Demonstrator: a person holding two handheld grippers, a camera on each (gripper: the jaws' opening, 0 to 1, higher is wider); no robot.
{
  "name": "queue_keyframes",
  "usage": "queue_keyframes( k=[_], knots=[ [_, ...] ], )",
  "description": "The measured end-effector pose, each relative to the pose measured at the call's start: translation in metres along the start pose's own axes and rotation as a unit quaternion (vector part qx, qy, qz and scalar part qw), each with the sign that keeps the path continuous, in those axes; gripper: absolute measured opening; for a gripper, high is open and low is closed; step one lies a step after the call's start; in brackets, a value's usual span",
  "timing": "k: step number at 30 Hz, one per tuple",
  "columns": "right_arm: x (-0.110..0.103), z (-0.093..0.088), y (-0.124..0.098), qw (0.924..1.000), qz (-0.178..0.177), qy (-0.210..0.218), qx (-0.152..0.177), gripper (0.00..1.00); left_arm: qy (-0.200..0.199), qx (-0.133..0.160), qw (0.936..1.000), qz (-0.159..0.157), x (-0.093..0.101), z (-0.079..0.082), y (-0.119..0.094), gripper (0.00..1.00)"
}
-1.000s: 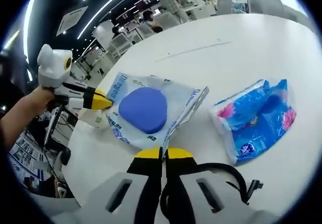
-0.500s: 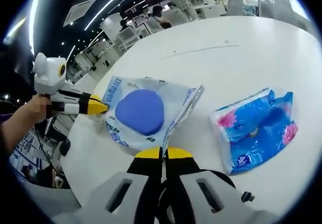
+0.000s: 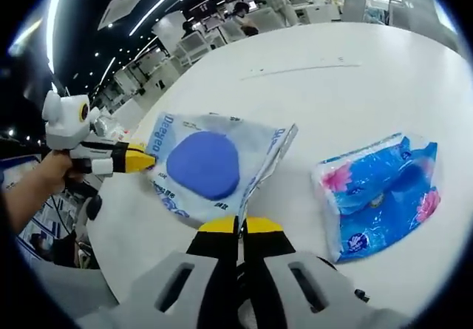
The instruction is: Arrange the tabletop items into an orderly group along one side of the table until the central work area is clear of visible clutter.
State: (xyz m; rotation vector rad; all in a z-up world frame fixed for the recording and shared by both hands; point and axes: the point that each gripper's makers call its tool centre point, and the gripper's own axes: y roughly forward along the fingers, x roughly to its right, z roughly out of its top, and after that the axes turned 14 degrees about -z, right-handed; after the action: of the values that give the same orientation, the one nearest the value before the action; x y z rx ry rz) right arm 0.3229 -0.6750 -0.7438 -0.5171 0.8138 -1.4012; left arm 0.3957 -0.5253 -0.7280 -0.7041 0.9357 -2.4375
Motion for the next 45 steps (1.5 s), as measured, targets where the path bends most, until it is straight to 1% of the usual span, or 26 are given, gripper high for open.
queue_keyframes(
  k=[2,5,6,8,11,15,21,22,27,34,37,41,45],
  knots=[
    [0.0,-0.001,0.001,1.0,0.0,-0.006,-0.001,0.0,-0.011,0.012,0.9998,0.008,0.0,-0.004,0.0,0.0],
    [0.0,-0.002,0.002,0.9999,-0.002,-0.014,-0.003,0.01,-0.013,0.031,0.9993,0.015,0.001,-0.007,0.001,0.0],
    [0.001,-0.003,0.002,0.9999,-0.004,-0.015,-0.004,0.01,-0.015,0.043,0.9989,0.014,0.002,-0.006,0.001,0.0],
    [0.002,-0.004,0.003,0.9999,-0.005,-0.013,-0.006,0.01,-0.033,0.076,0.9965,0.013,0.001,-0.005,0.001,0.0],
    [0.001,-0.004,0.003,0.9999,-0.004,-0.013,-0.004,0.01,-0.057,0.11,0.9922,0.014,-0.001,-0.005,-0.001,0.0],
    [-0.002,-0.004,0.005,0.9997,-0.004,-0.024,-0.003,0.01,-0.096,0.131,0.9865,0.021,-0.006,-0.012,0.0,0.01],
    [-0.005,-0.004,0.007,0.9991,-0.004,-0.043,-0.003,0.01,-0.126,0.138,0.982,0.027,-0.009,-0.024,0.003,0.01],
    [-0.005,-0.004,0.008,0.999,-0.004,-0.045,-0.003,0.01,-0.135,0.141,0.9805,0.027,-0.01,-0.026,0.004,0.01],
    [-0.006,-0.005,0.01,0.9983,-0.001,-0.058,-0.002,0.01,-0.153,0.143,0.9774,0.028,-0.014,-0.031,0.005,0.01],
    [-0.004,-0.007,0.015,0.9972,-0.005,-0.074,0.002,0.01,-0.163,0.144,0.9756,0.03,-0.017,-0.032,0.007,0.01],
    [-0.001,-0.007,0.017,0.9976,-0.009,-0.068,0.004,0.01,-0.166,0.144,0.9752,0.03,-0.017,-0.033,0.007,0.01],
    [0.001,-0.007,0.019,0.9971,-0.015,-0.074,0.011,0.01,-0.173,0.146,0.9737,0.027,-0.017,-0.034,0.007,0.01],
    [0.004,-0.007,0.02,0.9972,-0.023,-0.069,0.017,0.01,-0.177,0.147,0.973,0.025,-0.016,-0.036,0.008,0.01]
  ],
)
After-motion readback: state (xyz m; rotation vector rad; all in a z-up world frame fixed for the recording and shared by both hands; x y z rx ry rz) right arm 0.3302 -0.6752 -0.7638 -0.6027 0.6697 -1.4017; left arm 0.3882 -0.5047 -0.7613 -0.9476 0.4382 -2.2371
